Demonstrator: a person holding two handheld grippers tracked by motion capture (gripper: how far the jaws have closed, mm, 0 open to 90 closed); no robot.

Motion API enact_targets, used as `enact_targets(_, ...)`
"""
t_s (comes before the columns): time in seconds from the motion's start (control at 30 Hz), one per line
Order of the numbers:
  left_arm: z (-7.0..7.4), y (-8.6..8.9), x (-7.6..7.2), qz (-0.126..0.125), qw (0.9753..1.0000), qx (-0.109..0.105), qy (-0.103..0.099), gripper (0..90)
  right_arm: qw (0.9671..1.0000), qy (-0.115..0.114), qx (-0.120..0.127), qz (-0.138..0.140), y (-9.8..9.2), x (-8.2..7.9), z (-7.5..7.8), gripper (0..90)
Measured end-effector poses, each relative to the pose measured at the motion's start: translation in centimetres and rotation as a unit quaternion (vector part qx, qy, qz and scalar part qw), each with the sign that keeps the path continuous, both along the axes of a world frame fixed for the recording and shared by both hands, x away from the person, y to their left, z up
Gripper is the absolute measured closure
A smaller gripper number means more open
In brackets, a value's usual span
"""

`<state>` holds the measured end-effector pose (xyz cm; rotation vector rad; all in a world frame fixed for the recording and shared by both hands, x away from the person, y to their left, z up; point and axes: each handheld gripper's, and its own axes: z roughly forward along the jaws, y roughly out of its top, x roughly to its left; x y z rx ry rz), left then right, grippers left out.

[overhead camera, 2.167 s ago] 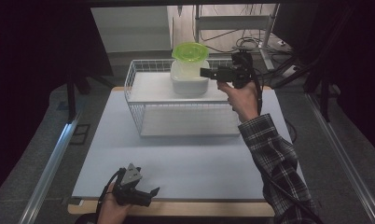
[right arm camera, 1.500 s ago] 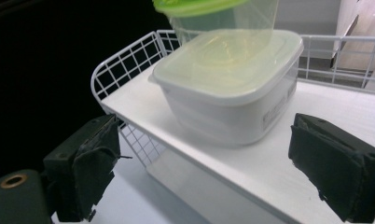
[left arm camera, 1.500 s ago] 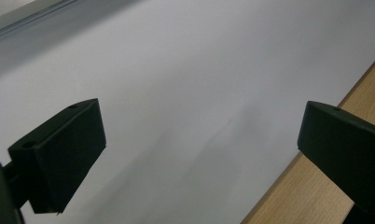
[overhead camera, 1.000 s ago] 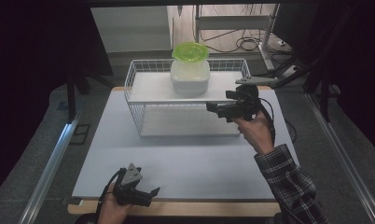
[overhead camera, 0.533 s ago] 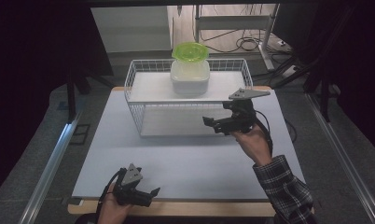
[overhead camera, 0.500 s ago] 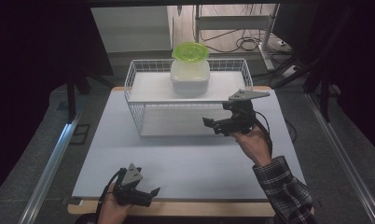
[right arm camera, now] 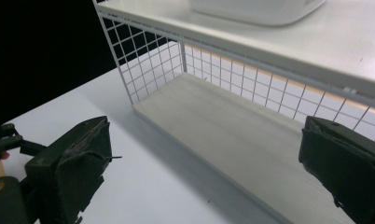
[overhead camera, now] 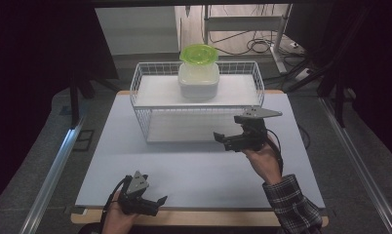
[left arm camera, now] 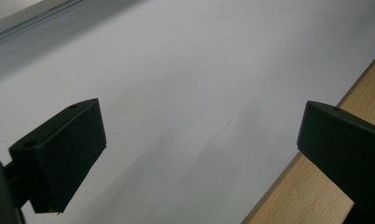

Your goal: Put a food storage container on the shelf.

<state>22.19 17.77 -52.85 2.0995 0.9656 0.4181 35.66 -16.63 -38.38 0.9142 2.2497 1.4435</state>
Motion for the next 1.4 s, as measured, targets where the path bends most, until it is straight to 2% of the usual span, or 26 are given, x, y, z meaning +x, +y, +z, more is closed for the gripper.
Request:
enact_targets(0.1, 0.0, 0.0, 0.0, -0.001, 1.0, 0.0, 0.0, 0.7, 1.0, -0.003, 0.0, 0.001, -0.1, -0.3, -0.8, 2.9)
enact_targets(0.33, 0.0, 0.0, -0.1, -0.004, 1.0, 0.0, -0.002, 0.7, 0.9999, 0.006, -0.013, 0.005, -0.3, -1.1, -2.2, 2.7)
enact_targets(0.43, 0.0, 0.0, -0.1, -0.005, 1.0, -0.003, 0.0, 0.8, 0.9999, 0.006, -0.012, 0.006, -0.6, -1.5, -2.6, 2.5)
enact_targets(1.07, 0.0, 0.0, -0.1, -0.007, 1.0, -0.006, -0.001, 0.7, 0.9985, -0.002, -0.055, 0.008, -1.4, -3.9, -4.1, 1.8)
enact_targets(1.4, 0.0, 0.0, 0.0, -0.007, 1.0, -0.005, -0.001, 0.7, 0.998, -0.003, -0.063, -0.002, -3.0, -4.7, -5.2, 1.8)
